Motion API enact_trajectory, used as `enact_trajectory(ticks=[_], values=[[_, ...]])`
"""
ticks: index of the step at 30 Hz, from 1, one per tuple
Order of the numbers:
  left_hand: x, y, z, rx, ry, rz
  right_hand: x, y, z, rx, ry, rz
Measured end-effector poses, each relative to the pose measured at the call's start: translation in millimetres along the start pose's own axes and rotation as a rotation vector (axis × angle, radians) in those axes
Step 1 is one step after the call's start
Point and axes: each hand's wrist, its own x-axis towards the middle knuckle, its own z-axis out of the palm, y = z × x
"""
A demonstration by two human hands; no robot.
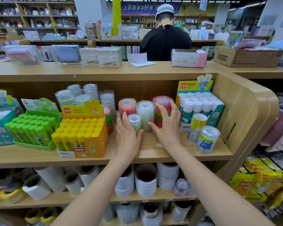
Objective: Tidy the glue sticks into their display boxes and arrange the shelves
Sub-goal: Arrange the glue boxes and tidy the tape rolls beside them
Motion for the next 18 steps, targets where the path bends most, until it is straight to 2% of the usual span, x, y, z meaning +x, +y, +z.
enact_trajectory(ticks=[9, 12, 15, 18], values=[[13.5, 1.5, 2.5, 0.016, -0.031, -0.040, 13.4, 2.1, 3.1, 0.015, -0.087, 0.061], [1.7, 1.9, -0.9, 0.009, -0.019, -0.037, 5.5, -1.5, -0.7, 0.088, -0.029, 0.030], [-18.3, 4.0, -7.7, 0.024, 0.074, 0.047, -4.2, -15.6, -5.7, 0.188, 0.048, -0.050], [-40.5, 2.9, -20.5, 0.009, 0.264, 0.191, -12.6, -33.6, -7.4, 0.349, 0.079, -0.155]])
